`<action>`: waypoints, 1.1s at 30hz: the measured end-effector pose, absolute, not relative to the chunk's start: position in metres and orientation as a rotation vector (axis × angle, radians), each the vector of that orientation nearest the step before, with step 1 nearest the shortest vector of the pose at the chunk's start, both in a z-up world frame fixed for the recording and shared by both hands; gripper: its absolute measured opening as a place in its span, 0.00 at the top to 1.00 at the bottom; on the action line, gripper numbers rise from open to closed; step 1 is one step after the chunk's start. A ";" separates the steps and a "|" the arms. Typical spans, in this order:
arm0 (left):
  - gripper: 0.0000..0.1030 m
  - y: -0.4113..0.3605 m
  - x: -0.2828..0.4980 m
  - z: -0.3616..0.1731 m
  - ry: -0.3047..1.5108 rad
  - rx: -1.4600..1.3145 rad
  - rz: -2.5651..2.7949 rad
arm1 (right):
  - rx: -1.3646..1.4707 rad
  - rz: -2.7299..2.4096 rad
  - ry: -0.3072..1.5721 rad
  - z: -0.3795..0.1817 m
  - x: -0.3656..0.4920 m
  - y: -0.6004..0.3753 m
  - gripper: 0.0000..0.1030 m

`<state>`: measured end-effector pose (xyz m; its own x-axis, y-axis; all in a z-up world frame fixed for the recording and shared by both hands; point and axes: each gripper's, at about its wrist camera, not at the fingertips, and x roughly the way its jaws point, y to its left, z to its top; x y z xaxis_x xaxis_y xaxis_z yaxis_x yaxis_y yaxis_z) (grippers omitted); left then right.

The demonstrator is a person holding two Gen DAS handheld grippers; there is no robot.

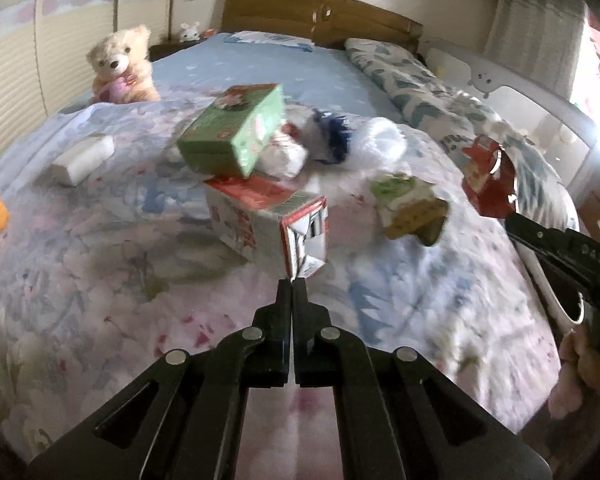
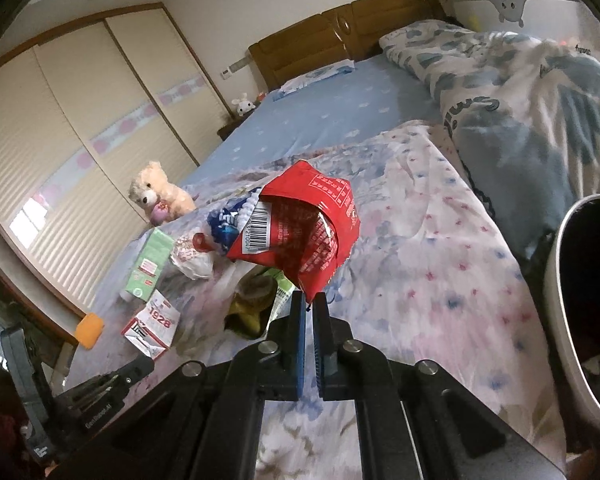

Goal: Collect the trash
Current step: 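Grasp the red-and-white juice carton with the left gripper while the right grasps the red snack bag, then carry the carton and red bag over the bin and open both grippers to drop them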

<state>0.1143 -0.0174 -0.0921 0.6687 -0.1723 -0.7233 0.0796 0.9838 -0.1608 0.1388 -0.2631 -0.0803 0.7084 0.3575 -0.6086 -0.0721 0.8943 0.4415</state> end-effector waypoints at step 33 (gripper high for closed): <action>0.67 -0.056 0.150 -0.107 0.860 -0.023 -0.021 | 0.460 0.204 0.730 -0.081 0.095 -0.301 0.97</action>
<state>0.1501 -0.0560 -0.1069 0.6520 -0.0278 -0.7577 0.0096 0.9995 -0.0285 0.0951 -0.3005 -0.0813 0.7309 0.3354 -0.5943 -0.0208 0.8814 0.4719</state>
